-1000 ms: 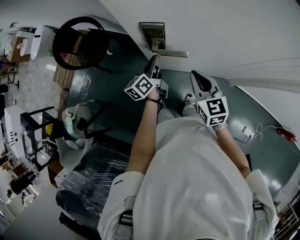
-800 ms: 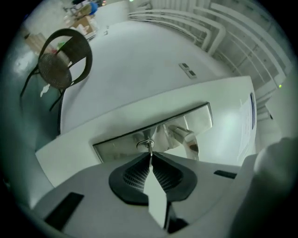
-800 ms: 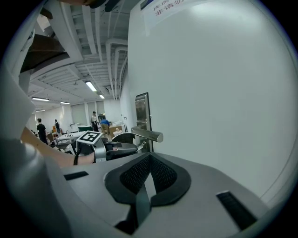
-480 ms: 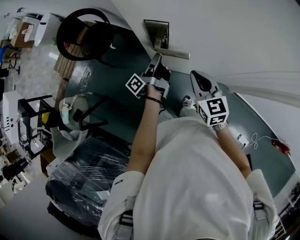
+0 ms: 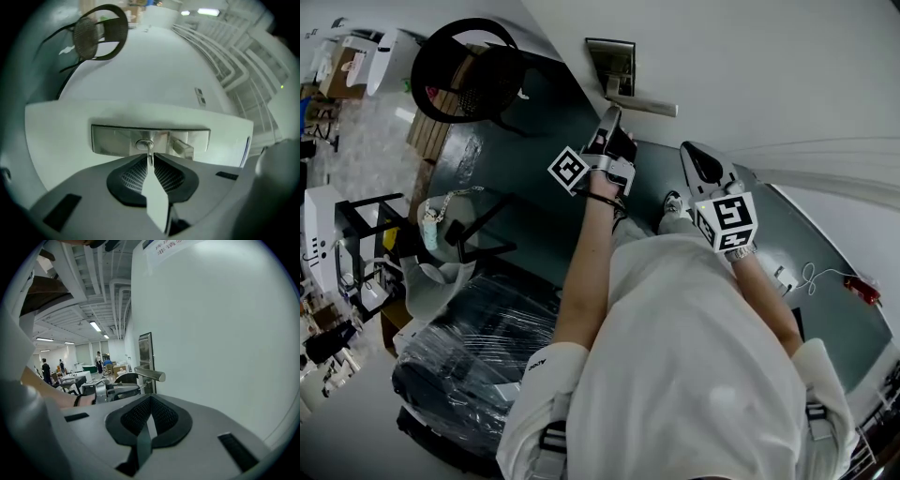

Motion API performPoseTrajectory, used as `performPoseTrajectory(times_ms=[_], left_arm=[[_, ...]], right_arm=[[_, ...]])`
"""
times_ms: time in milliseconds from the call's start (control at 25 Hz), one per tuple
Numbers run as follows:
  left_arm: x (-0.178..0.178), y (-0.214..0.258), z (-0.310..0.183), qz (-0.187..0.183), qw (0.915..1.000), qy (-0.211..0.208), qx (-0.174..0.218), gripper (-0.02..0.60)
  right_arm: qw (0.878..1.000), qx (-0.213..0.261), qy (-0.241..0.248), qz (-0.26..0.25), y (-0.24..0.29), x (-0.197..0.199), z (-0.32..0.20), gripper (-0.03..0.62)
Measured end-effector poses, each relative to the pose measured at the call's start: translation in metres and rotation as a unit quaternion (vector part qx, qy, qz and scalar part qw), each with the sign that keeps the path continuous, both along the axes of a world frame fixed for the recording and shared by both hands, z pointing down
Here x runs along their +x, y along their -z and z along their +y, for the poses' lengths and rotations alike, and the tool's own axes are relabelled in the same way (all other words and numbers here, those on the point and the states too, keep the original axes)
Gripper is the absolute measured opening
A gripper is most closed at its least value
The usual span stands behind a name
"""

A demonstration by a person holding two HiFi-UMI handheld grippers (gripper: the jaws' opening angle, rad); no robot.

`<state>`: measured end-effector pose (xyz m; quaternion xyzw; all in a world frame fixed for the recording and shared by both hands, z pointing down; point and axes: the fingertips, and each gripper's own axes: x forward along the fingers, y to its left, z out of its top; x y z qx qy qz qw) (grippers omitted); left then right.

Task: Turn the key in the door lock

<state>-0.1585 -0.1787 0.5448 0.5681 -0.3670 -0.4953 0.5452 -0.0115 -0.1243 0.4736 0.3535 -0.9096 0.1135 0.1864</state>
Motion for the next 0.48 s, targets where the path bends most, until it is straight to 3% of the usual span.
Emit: performPoseTrajectory(times_ms=[80, 120, 240, 320, 360, 400, 440, 480], left_arm=[[0.003, 0.002, 0.004, -0.089, 0.9954, -0.033, -0.005, 0.031], [0.003, 0.002, 0.007, -0.138, 0.9892, -0.049, -0.011, 0.031], [-0.005, -0.001, 0.016, -0.248, 0.9655, -0.076, -0.022, 0.029], [-0.010, 0.003, 0.018, -0.319, 0.9433, -0.091, -0.014, 0.029], [-0.011, 0.004, 0.019, -0.368, 0.9237, -0.105, -0.009, 0.029], [-0.010, 0.002, 0.020, -0.431, 0.8941, -0.123, -0.007, 0.029], [-0.009, -0.002, 0.021, -0.505, 0.8514, -0.141, -0.005, 0.029], [-0.008, -0.007, 0.022, -0.585, 0.7959, -0.157, -0.001, 0.029]], right_arm=[[1.000, 0.000, -0.008, -0.002, 0.000, -0.001, 0.001, -0.008], [1.000, 0.000, -0.012, -0.002, -0.001, -0.003, 0.003, -0.008], [1.000, -0.001, -0.023, -0.004, -0.003, -0.010, 0.009, -0.008], [1.000, 0.000, -0.031, -0.005, -0.002, -0.015, 0.014, -0.008], [0.999, 0.001, -0.036, -0.006, -0.001, -0.017, 0.016, -0.008], [0.999, 0.001, -0.042, -0.007, -0.001, -0.018, 0.018, -0.008], [0.999, 0.001, -0.049, -0.008, -0.001, -0.019, 0.020, -0.008], [0.998, 0.001, -0.057, -0.008, -0.001, -0.020, 0.021, -0.008]])
